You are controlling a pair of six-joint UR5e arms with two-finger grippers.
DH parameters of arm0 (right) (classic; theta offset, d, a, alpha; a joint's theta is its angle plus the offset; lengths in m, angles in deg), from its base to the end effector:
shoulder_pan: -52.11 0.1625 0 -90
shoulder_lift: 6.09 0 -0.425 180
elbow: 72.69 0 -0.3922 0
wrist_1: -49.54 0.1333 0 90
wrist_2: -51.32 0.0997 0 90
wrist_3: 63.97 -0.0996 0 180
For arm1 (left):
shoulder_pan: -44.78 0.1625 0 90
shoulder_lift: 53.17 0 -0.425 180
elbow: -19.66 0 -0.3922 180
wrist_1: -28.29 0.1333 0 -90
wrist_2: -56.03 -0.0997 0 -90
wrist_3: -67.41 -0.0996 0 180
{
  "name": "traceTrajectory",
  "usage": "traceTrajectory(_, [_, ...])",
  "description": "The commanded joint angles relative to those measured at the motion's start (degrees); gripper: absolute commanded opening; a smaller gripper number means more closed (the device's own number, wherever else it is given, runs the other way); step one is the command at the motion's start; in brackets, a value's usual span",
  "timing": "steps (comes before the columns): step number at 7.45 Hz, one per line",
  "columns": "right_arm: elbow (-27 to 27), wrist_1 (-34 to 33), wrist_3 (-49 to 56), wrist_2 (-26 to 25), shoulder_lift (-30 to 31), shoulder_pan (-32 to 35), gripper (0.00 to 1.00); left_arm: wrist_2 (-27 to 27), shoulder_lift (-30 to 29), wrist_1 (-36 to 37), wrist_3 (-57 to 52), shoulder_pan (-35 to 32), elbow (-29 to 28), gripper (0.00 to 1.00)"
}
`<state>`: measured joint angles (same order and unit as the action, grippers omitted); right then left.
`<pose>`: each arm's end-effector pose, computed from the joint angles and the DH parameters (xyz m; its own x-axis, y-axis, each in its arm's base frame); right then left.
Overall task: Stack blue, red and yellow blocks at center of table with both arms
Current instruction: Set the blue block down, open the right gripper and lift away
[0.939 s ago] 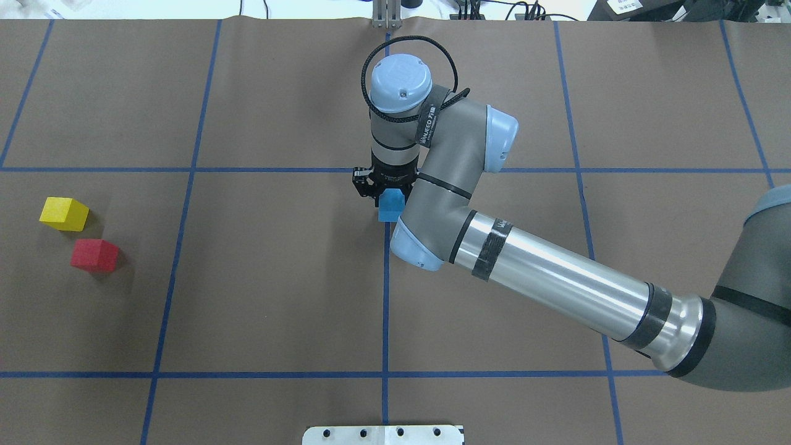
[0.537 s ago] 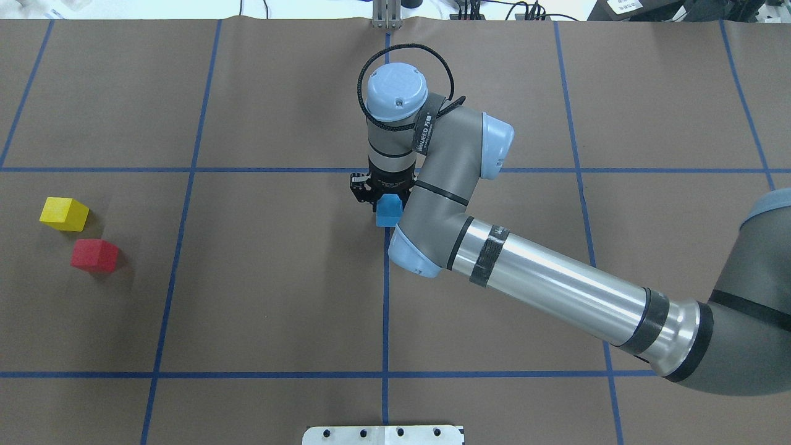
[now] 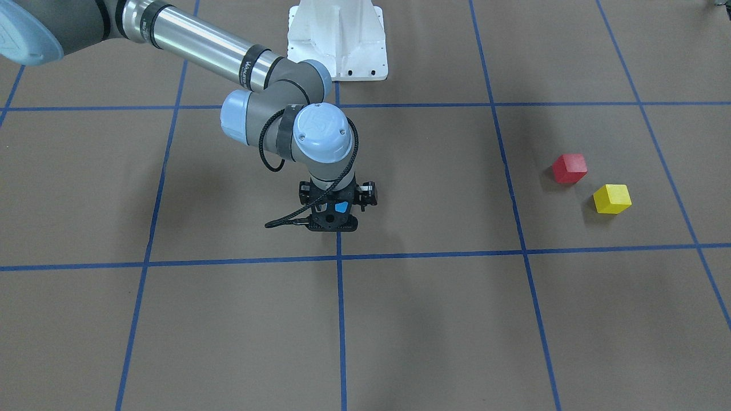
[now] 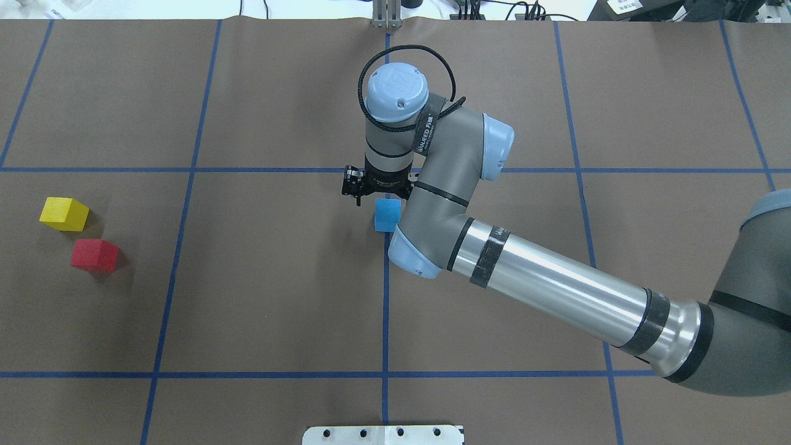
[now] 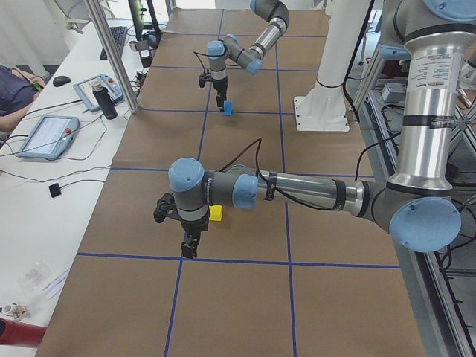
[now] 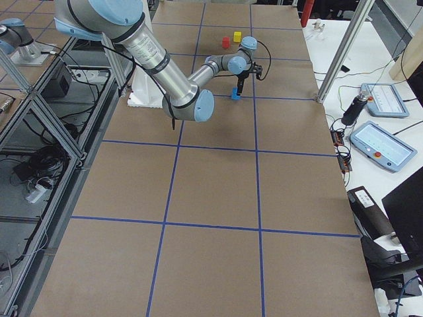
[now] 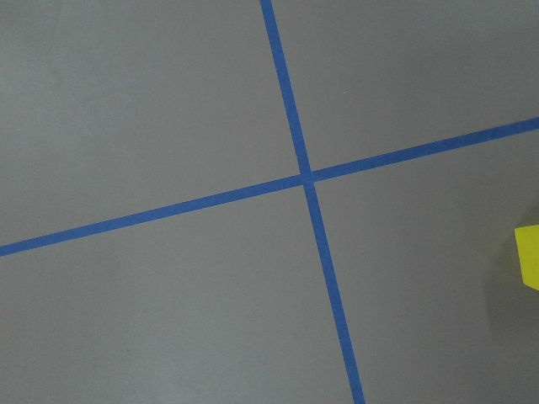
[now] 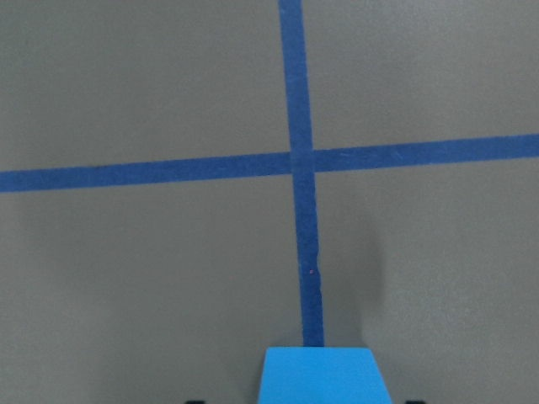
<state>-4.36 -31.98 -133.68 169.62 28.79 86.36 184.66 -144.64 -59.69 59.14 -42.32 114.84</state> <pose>-0.6200 -0.5263 0.1880 0.6578 0.0785 0.7491 -0.0059 0.9951 -0.0991 -0.0454 -0.5091 0.6114 0.7623 0.2321 -0.6042 -0.1618 0.9722 0.1694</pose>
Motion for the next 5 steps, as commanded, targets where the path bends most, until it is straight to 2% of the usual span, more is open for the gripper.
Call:
traceTrajectory(1, [4.0,-0.6,0.9,0.2,0.6,2.6,1.00,-0.4,-2.1,0.0,-0.2,0.0,0.9,1.00])
traceTrajectory(2, [6.4,-0.6,3.2,0.6,2.6,5.4,1.00,-0.1,-3.7,0.1,0.3,0.2,2.2,1.00])
traceTrajectory(3, [8.9,-0.7,8.0,1.0,6.7,8.7,1.00,0.2,-3.8,0.9,8.1,2.9,5.2,1.00])
traceTrajectory(4, [11.5,-0.8,14.4,1.5,11.3,12.0,1.00,0.6,-3.6,-0.2,22.8,7.4,8.4,1.00])
traceTrajectory(5, [11.7,-1.2,19.9,4.3,14.0,15.7,1.00,-1.0,-2.8,-0.9,33.2,14.9,13.0,1.00])
